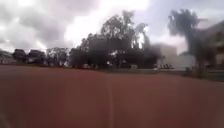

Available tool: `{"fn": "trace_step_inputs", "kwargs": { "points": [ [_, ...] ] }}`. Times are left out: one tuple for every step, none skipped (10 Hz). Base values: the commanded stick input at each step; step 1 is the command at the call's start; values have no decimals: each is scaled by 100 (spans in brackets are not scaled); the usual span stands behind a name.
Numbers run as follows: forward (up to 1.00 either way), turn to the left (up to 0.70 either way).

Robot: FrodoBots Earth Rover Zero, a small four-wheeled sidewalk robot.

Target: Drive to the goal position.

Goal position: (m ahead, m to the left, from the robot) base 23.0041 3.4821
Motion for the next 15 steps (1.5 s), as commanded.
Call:
{"fn": "trace_step_inputs", "kwargs": {
  "points": [
    [70,0],
    [70,0],
    [70,0],
    [70,0],
    [70,0],
    [70,0],
    [70,0],
    [70,0],
    [70,0],
    [70,0],
    [70,0],
    [70,0],
    [70,0],
    [70,0],
    [70,0]
  ]
}}
